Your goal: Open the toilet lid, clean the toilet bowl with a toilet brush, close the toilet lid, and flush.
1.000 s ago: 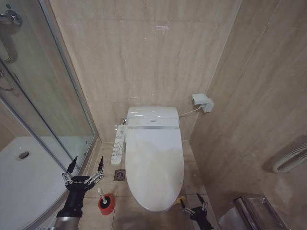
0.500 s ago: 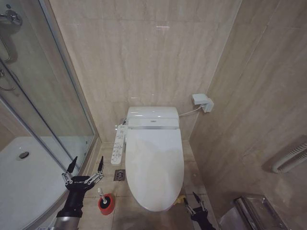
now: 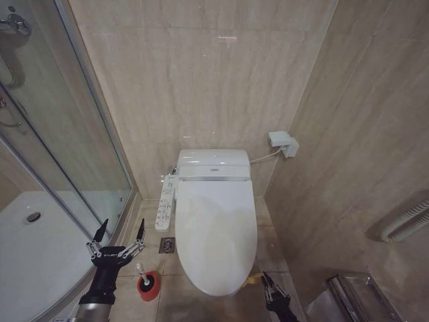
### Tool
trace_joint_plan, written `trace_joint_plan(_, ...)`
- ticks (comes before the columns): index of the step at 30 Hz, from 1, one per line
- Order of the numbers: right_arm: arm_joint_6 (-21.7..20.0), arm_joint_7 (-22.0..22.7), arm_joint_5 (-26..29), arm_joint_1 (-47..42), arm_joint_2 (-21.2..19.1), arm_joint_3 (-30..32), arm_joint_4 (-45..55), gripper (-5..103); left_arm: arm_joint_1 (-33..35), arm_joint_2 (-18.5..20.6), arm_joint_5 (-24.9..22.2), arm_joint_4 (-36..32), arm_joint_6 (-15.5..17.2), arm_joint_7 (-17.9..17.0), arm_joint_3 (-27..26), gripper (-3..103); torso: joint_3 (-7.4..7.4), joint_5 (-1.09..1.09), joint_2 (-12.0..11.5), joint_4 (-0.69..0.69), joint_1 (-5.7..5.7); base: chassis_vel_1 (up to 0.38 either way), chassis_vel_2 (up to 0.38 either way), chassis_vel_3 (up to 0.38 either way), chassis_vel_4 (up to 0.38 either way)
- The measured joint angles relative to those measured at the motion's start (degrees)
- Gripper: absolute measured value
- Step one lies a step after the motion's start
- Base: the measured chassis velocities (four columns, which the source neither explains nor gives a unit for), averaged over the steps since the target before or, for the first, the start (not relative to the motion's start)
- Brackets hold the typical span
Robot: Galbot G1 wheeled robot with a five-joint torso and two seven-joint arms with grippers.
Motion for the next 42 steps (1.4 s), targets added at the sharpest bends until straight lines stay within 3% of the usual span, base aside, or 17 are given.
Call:
trace_joint_plan(9, 0.08, 1.06, 1.97, -3.22, -0.92, 1.02, 6.13, 0, 0.0, 0.0, 0.0, 0.0, 0.0, 0.0, 0.0, 100, 0.0, 0.0, 0.0, 0.01, 0.0, 0.0, 0.0, 0.0, 0.0)
trace_joint_plan(20, 0.12, 2.13, 12.04, -8.98, -2.7, 4.3, 19.29, 0, 0.0, 0.0, 0.0, 0.0, 0.0, 0.0, 0.0, 100, 0.0, 0.01, 0.0, 0.0, 0.0, 0.0, 0.0, 0.0, 0.0)
trace_joint_plan(24, -4.18, 6.03, 18.85, -10.7, -2.82, 4.43, 28.47, 0, 0.0, 0.0, 0.0, 0.0, 0.0, 0.0, 0.0, 100, 0.0, 0.0, 0.0, 0.0, 0.0, 0.0, 0.0, 0.0, 0.0)
trace_joint_plan(30, -9.83, 10.91, 24.25, -9.69, -2.14, 4.66, 38.67, 0, 0.0, 0.0, 0.0, 0.0, 0.0, 0.0, 0.0, 100, 0.0, -0.03, 0.0, -0.01, 0.0, 0.0, 0.0, 0.0, 0.0)
trace_joint_plan(35, -18.3, 17.09, 30.54, -0.53, -3.06, 5.06, 48.76, 0, 0.0, 0.0, 0.0, 0.0, 0.0, 0.0, 0.0, 100, 0.0, -0.01, 0.0, 0.01, 0.0, 0.0, 0.0, 0.0, 0.0)
trace_joint_plan(42, -23.15, 21.19, 34.24, 11.04, -6.94, 4.81, 49.49, 0, 0.0, 0.0, 0.0, 0.0, 0.0, 0.0, 0.0, 100, 0.01, -0.01, 0.0, 0.01, 0.01, 0.0, 0.0, 0.0, 0.0)
